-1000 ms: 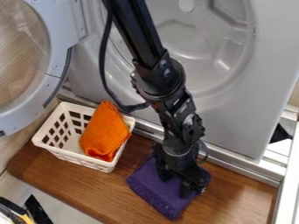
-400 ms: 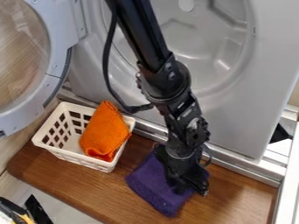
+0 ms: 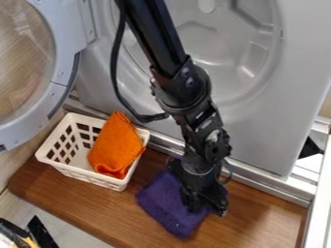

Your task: Move the purple cloth in the washing machine

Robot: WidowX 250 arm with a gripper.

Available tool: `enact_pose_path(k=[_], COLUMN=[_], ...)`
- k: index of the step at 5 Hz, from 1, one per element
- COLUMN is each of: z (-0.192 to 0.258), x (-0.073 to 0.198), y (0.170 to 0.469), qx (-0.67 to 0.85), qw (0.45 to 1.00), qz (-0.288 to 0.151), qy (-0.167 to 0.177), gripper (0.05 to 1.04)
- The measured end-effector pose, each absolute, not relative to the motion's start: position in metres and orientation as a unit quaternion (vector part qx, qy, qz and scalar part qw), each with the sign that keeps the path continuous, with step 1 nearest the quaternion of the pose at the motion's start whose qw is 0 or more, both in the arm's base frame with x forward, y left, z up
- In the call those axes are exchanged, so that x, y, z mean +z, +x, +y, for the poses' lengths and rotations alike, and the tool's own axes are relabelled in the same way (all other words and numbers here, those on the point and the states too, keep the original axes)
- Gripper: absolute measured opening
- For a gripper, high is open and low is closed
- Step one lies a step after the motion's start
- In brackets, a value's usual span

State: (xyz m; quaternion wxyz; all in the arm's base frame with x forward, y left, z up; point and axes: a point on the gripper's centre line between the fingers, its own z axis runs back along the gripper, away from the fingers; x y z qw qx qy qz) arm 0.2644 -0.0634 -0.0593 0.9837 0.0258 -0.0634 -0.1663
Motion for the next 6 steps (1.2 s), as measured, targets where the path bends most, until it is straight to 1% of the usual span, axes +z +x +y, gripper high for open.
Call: enact_pose_path(k=[1,3,4,5,6], z=[-0.065,-0.079,-0.078,-0.077,-0.07], x=[-0.037,0.024,0.063,0.097,0.115], y=[0.27,0.269,0.268,0.265,0.268], qx=[-0.173,-0.197,-0.188,-0.175,-0.161], qw=[0.981,0.969,0.962,0.953,0.945], qz=[-0.084,-0.139,-0.188,-0.239,-0.274], qy=[0.026,0.052,0.056,0.07,0.081], gripper=[0.07,0.07,0.07,0.07,0.07])
